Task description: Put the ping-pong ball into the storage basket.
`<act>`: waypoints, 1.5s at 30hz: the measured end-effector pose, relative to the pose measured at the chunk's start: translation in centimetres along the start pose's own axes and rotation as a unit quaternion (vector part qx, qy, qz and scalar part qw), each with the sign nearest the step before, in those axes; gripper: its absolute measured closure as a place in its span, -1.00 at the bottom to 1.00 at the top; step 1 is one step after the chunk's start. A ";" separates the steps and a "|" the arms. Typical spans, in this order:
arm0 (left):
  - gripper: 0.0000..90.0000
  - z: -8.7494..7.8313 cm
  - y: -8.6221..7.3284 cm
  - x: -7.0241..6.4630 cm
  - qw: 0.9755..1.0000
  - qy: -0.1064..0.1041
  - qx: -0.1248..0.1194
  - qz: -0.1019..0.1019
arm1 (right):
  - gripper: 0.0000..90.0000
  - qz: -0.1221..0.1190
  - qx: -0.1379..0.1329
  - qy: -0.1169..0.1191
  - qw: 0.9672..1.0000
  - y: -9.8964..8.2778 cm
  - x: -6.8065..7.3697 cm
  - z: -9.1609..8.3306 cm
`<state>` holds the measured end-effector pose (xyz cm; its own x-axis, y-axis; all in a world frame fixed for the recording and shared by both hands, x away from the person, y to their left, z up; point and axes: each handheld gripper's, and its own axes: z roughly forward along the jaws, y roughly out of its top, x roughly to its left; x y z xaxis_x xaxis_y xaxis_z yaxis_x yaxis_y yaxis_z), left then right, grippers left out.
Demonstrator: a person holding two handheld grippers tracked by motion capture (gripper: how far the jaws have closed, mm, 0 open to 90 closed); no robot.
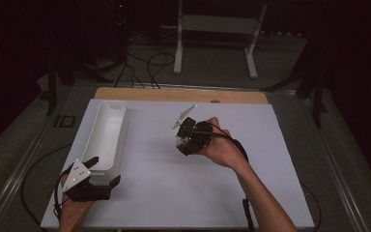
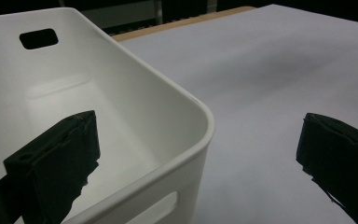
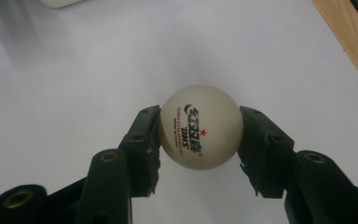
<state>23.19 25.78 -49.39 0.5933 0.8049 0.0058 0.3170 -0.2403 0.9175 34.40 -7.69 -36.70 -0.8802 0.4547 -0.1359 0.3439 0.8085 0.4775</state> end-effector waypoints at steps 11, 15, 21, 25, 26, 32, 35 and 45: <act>-1.00 0.0 0.0 0.0 1.000 0.000 0.000 0.000 | 0.12 -0.004 -0.001 0.000 1.000 0.6 0.1 0.2; -1.00 0.0 0.0 0.0 1.000 -0.001 0.000 0.000 | 0.12 -0.003 -0.001 0.001 1.000 0.9 0.2 0.2; -1.00 0.0 0.0 0.0 1.000 -0.001 0.000 0.000 | 0.12 -0.005 0.000 0.003 1.000 1.4 0.3 0.3; -1.00 0.0 0.0 0.0 1.000 -0.001 0.000 0.000 | 0.12 -0.004 0.001 0.006 1.000 1.7 0.3 0.5; -1.00 0.0 0.0 0.0 1.000 -0.001 0.000 0.000 | 0.12 -0.006 0.000 0.007 1.000 1.7 0.2 0.5; -1.00 0.0 0.0 0.0 1.000 -0.001 0.000 0.000 | 0.12 -0.007 0.004 0.010 1.000 2.1 0.3 0.8; -1.00 0.0 0.0 0.0 1.000 -0.001 0.000 0.000 | 0.12 -0.008 0.005 0.010 1.000 2.3 0.3 0.9; -1.00 0.0 0.0 0.0 1.000 -0.002 0.000 0.001 | 0.12 -0.013 0.006 0.017 1.000 3.1 0.7 1.2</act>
<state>23.19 25.81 -49.39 0.5961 0.8029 0.0058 0.3166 -0.2416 0.9173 35.27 -4.39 -36.38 -0.8996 0.4205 -0.1183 0.3244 0.8245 0.4637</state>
